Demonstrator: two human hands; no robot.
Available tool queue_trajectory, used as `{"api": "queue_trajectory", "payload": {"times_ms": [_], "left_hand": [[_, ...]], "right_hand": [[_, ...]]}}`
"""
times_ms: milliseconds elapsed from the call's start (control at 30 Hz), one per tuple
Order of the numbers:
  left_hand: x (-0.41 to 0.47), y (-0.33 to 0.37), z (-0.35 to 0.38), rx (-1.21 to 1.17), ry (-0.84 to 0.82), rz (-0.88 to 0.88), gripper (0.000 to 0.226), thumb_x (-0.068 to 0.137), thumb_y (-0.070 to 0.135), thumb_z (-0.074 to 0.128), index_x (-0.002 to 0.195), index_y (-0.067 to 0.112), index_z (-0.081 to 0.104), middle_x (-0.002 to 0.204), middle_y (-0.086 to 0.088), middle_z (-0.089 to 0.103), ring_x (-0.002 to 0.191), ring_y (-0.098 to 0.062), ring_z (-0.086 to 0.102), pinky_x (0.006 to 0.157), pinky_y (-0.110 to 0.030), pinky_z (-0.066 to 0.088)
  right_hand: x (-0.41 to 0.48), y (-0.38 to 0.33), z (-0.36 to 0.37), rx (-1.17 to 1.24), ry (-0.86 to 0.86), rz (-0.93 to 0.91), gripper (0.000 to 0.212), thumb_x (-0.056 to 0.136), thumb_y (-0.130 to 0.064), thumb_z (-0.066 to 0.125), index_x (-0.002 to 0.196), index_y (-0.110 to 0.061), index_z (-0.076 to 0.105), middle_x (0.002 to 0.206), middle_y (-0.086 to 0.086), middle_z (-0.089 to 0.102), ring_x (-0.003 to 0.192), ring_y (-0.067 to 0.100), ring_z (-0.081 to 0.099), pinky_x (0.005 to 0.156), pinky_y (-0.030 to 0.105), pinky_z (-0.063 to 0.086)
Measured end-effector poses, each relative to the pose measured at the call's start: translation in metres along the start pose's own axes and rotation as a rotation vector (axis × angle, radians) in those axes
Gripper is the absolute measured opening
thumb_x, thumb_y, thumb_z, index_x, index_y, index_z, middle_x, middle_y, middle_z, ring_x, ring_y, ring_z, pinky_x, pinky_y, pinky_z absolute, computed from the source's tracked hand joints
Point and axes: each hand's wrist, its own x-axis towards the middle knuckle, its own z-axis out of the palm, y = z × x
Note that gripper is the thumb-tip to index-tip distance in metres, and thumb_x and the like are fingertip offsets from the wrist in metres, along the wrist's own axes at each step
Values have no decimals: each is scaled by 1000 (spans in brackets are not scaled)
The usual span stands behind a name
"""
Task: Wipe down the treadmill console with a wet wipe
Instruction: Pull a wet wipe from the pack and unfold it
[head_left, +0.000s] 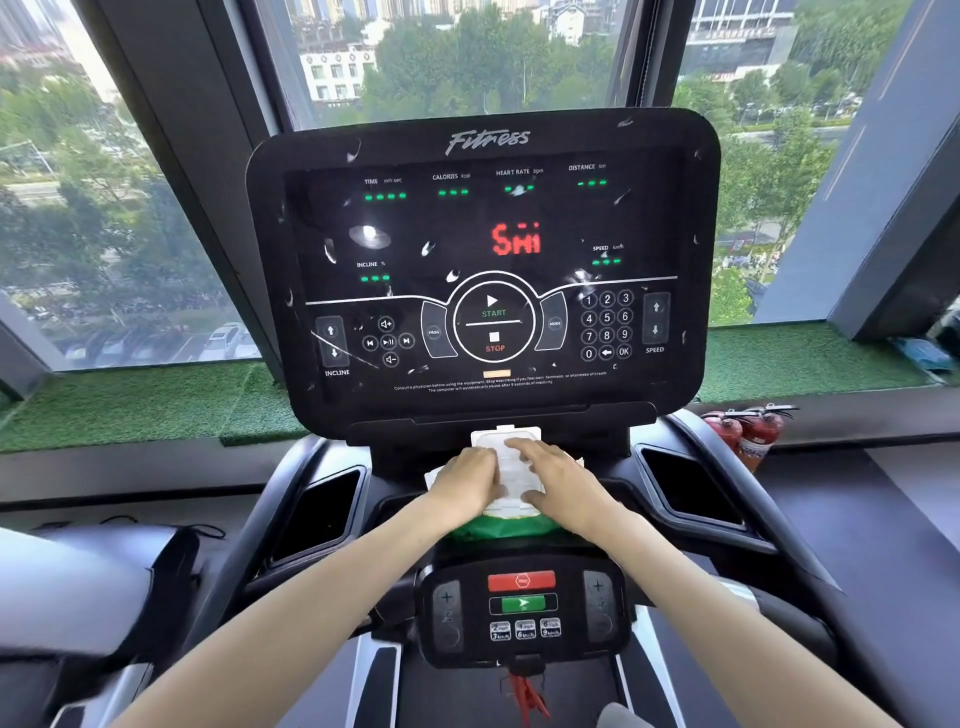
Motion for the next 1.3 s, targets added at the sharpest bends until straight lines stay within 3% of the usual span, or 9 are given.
{"api": "queue_trajectory", "payload": {"times_ms": [133, 333, 567, 667, 800, 900, 1000, 1167, 1300], "left_hand": [[-3, 4, -2, 94, 19, 57, 13, 86, 15, 55, 90, 5, 63, 99, -8, 61, 91, -29, 60, 66, -31, 41], [-9, 3, 1, 80, 136, 116, 5, 77, 12, 53, 77, 8, 51, 84, -10, 62, 77, -30, 57, 62, -34, 40], [-8, -3, 0, 254, 109, 367, 18, 82, 2, 46, 100, -2, 50, 91, -14, 59, 81, -32, 56, 62, -34, 39], [-5, -7, 1, 113, 72, 271, 8, 85, 5, 47, 93, 6, 48, 79, -3, 55, 76, -27, 54, 56, -28, 34], [2, -3, -8, 189, -61, 157, 15, 88, 13, 55, 100, 4, 55, 100, -11, 60, 92, -30, 57, 74, -36, 47], [1, 4, -6, 251, -37, 218, 6, 87, 3, 51, 93, 5, 52, 103, -10, 59, 88, -27, 57, 64, -32, 41], [-2, 0, 1, 276, 104, 330, 25, 85, -2, 51, 108, 5, 50, 105, -9, 59, 92, -26, 57, 62, -31, 40], [-5, -6, -1, 115, 137, 253, 6, 92, 8, 46, 96, 9, 43, 97, -11, 58, 85, -31, 57, 63, -36, 37], [-3, -12, -3, -265, 85, 84, 9, 95, 17, 45, 87, 14, 41, 83, -6, 58, 74, -23, 53, 68, -39, 42]], "right_hand": [[0, 0, 1, 9, 0, -4, 72, 83, -8, 65, 143, -25, 30, 136, 0, 45, 122, 18, 45, 91, 32, 43], [2, 1, 2, 26, 12, 3, 70, 82, -9, 66, 142, -24, 32, 137, -1, 45, 122, 17, 46, 93, 32, 44], [5, 3, 4, 58, 15, 17, 73, 79, -8, 68, 141, -25, 32, 138, -2, 43, 124, 15, 41, 95, 32, 42], [6, 3, 4, 39, 6, 15, 72, 80, -7, 67, 140, -25, 32, 136, -4, 44, 122, 16, 42, 93, 34, 43], [8, 3, 7, 21, 8, 5, 71, 78, -7, 67, 139, -23, 34, 137, -4, 43, 122, 17, 42, 93, 37, 43], [8, 2, 7, 33, 24, 3, 68, 79, -15, 70, 137, -23, 36, 135, -5, 45, 122, 18, 42, 94, 36, 42], [7, 1, 8, 27, 57, 4, 64, 80, -27, 70, 135, -21, 39, 133, -4, 48, 117, 20, 44, 93, 35, 42], [7, 1, 12, 50, 76, 25, 60, 79, -28, 71, 132, -20, 44, 129, -4, 49, 112, 20, 44, 92, 35, 40], [9, 2, 13, 71, 76, 29, 62, 76, -26, 74, 131, -19, 45, 127, -3, 49, 111, 19, 45, 94, 34, 39]]}}
